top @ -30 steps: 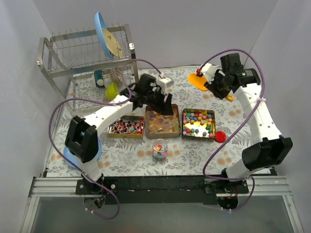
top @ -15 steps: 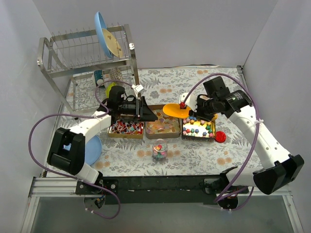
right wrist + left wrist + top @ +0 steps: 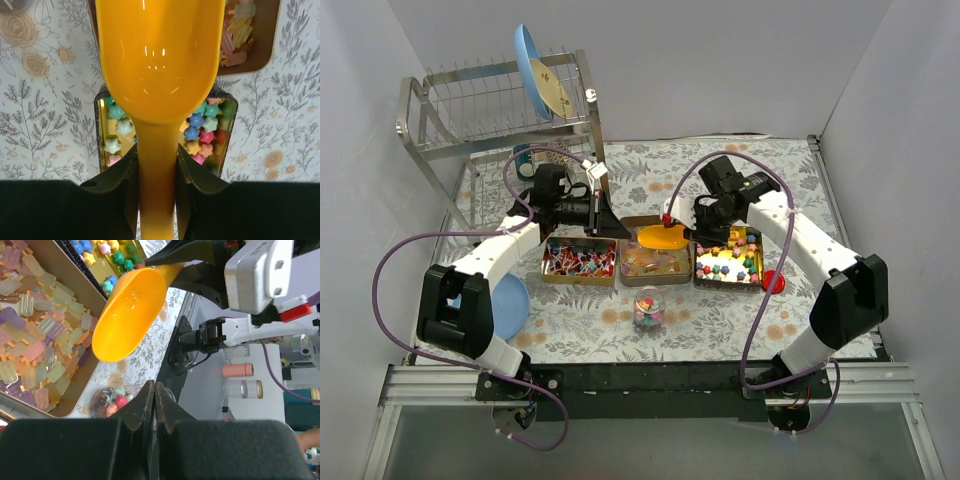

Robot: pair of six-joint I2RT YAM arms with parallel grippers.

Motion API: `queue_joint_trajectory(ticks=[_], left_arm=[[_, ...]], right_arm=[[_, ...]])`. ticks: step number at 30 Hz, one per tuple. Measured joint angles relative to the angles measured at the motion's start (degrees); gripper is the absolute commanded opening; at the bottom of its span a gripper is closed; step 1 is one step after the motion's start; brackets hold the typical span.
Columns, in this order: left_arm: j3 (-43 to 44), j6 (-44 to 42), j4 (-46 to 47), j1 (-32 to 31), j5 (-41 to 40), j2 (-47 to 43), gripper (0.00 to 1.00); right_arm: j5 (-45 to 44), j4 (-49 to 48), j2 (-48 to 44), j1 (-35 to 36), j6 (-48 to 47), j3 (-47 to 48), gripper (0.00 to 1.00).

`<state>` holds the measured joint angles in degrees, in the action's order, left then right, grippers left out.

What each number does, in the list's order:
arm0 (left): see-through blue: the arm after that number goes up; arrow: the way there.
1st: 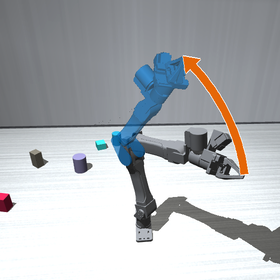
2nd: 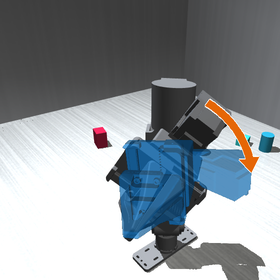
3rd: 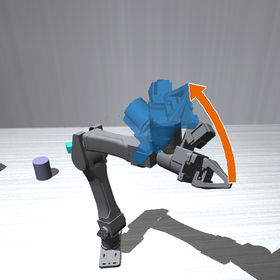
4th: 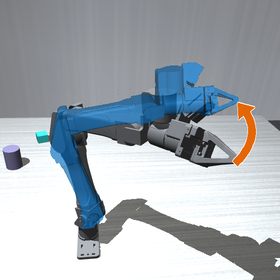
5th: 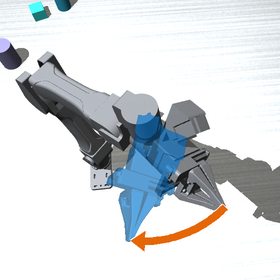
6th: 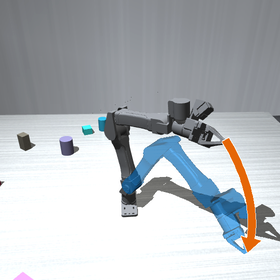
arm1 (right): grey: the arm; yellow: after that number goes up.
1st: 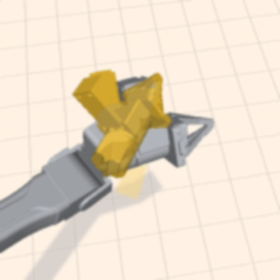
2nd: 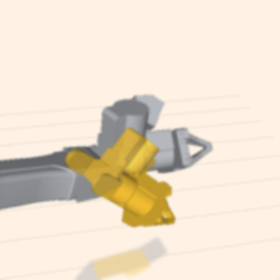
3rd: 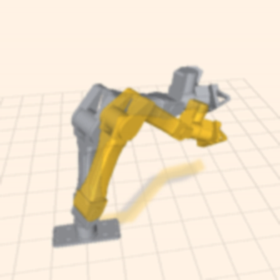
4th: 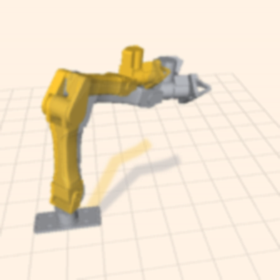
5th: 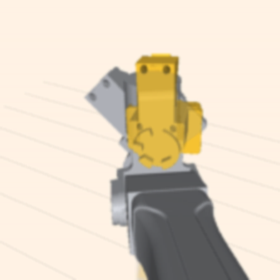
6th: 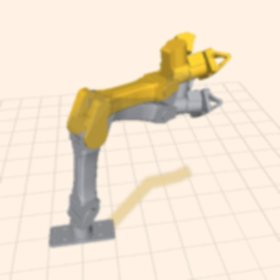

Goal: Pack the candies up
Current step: Adjust the spatula.

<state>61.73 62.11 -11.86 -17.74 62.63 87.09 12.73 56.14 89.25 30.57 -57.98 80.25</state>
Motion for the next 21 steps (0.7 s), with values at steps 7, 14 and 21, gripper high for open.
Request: queue_joint_trajectory(ticks=[7,14,21], left_arm=[[-0.74,-2.12,-0.55,0.07,-1.25,0.96,0.00],[-0.94,-3.54,0.07,1.49,-1.16,2.49,0.00],[-1.44,-4.94,-5.20,8.37,-7.82,-1.84,0.00]], right_arm=[[4.31,1.73,4.50,4.44,-2.45,11.34,0.01],[6.23,5.75,4.46,6.49,-3.10,17.46,0.01],[1.53,3.56,2.75,6.29,-5.60,12.55,0.01]])
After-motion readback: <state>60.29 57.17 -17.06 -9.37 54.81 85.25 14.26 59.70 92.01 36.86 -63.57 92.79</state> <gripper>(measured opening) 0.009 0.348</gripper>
